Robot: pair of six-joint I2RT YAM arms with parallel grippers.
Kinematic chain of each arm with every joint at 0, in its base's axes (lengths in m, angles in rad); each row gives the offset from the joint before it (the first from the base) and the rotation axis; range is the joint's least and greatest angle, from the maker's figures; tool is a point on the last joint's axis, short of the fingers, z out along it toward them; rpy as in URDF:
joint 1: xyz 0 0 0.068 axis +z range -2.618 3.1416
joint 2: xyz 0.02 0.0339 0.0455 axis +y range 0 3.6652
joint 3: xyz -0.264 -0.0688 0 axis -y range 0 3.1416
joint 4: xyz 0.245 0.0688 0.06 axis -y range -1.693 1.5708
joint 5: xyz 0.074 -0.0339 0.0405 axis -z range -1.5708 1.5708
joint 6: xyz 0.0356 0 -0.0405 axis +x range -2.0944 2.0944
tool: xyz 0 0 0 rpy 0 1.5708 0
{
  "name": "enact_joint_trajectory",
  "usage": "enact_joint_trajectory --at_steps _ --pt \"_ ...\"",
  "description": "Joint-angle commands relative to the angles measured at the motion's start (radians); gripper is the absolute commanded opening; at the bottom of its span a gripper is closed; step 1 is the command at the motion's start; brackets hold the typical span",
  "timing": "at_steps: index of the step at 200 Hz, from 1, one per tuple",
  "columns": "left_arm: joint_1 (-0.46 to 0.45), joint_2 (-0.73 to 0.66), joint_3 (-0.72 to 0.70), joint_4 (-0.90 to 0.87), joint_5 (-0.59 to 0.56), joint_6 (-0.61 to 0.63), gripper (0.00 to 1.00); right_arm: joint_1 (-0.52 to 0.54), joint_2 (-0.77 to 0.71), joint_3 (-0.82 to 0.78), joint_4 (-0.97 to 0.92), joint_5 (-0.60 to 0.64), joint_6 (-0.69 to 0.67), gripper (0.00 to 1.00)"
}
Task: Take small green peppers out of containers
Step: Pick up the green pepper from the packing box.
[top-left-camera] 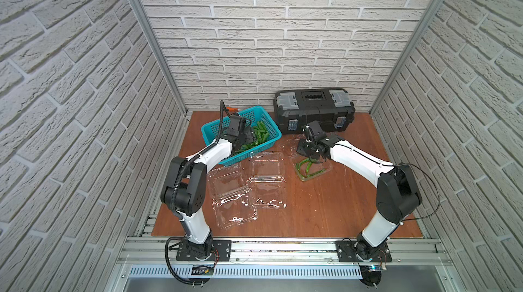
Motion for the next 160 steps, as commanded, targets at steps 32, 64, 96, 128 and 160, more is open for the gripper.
enact_joint_trajectory --at_steps 32,64,96,128,160 --pt "-0.005 0.005 -0.004 0.007 0.0 -0.001 0.8 -0.01 0.064 -0.043 -0.087 0.054 0.057 0.32" --pt "-0.005 0.0 -0.012 0.008 0.015 0.005 0.81 -0.017 0.119 -0.035 -0.062 0.027 0.046 0.32" --pt "-0.006 0.003 -0.01 0.013 0.022 0.009 0.81 -0.02 0.174 -0.002 -0.06 0.006 0.036 0.3" --pt "-0.005 0.013 0.006 0.009 0.036 0.014 0.81 -0.021 0.172 0.001 -0.058 0.004 0.035 0.12" --pt "-0.005 0.022 0.012 0.01 0.045 0.016 0.81 -0.02 0.134 0.011 -0.077 0.044 0.021 0.03"
